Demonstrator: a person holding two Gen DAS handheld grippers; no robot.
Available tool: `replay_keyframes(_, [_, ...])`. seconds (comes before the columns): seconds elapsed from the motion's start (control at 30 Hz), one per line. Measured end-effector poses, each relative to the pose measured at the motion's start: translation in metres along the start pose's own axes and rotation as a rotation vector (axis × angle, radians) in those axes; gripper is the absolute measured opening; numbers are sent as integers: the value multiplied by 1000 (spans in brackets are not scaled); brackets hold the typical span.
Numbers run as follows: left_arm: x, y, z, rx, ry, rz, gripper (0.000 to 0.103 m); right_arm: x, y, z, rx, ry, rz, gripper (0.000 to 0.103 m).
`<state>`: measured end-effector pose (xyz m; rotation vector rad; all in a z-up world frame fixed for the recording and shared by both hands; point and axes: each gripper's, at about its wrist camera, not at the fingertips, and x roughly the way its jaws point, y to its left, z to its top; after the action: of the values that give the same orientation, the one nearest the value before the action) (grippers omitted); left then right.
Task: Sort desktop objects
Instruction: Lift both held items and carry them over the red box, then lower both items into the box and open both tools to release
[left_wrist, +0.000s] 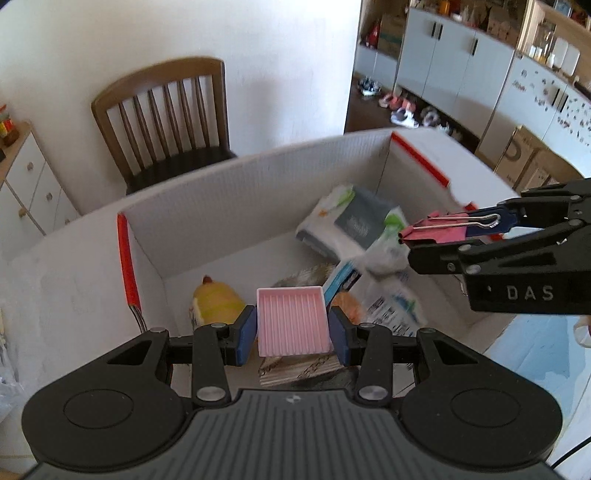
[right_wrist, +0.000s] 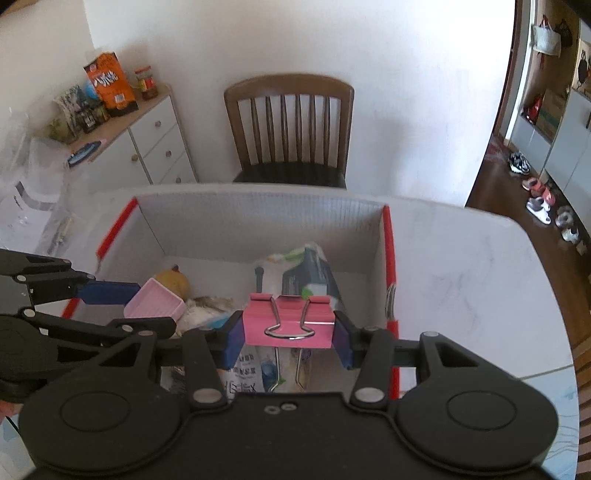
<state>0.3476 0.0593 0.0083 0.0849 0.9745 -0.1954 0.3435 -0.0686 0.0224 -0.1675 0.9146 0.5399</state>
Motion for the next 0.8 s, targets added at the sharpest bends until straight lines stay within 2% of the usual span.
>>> replay_keyframes(0.3, [12, 8, -10, 2, 58, 15, 41, 15, 8, -18, -30, 54, 21, 49])
replay_keyframes(0.8, [25, 2, -17, 14, 125, 19, 41, 25, 9, -30, -29, 110, 25, 49])
